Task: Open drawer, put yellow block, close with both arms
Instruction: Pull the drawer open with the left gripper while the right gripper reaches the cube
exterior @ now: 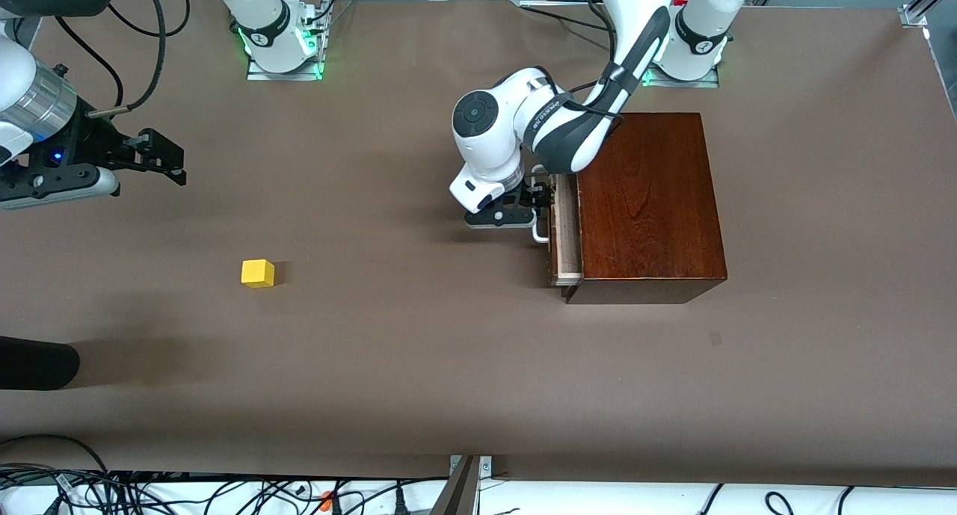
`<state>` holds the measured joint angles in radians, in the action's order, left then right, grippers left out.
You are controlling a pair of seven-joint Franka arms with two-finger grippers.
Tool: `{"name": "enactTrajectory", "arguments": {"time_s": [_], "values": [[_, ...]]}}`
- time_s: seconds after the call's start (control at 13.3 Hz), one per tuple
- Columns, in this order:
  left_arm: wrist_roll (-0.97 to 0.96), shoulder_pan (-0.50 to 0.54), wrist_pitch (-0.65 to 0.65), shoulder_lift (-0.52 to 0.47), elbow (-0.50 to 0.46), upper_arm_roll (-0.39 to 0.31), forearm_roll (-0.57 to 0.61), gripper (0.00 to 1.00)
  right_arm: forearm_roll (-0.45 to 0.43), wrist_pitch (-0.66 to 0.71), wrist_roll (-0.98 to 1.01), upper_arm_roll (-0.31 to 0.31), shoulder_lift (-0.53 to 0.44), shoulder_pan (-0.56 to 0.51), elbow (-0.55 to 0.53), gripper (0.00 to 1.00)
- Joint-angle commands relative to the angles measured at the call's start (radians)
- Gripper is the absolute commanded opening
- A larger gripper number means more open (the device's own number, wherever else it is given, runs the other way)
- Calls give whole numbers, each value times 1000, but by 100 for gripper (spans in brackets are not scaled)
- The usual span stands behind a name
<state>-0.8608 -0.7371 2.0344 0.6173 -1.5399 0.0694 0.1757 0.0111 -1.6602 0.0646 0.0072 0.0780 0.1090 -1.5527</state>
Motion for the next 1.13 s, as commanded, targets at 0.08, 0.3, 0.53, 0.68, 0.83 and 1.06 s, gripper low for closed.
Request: {"name": "enactTrajectory", "arguments": {"time_s": [0.08,0.3,0.53,0.68,0.83,1.06], "values": [[-18,-62,119,67,79,10,-142,100,-8,13,11,-4,6,1,23,100],[-21,-82,156,71,83,10,-156,100,-10,13,11,-6,6,0,23,100],[-24,-93,158,84,83,9,-173,100,-48,-1,9,-9,37,-12,17,100],[-26,-103,168,85,84,9,-186,100,-31,-36,27,-15,77,-25,16,100],[-26,-104,193,85,84,10,-200,100,-11,-44,79,-15,89,-32,13,100],[-23,-100,190,76,84,7,-196,100,-10,-32,92,-18,135,-66,11,100]]}}
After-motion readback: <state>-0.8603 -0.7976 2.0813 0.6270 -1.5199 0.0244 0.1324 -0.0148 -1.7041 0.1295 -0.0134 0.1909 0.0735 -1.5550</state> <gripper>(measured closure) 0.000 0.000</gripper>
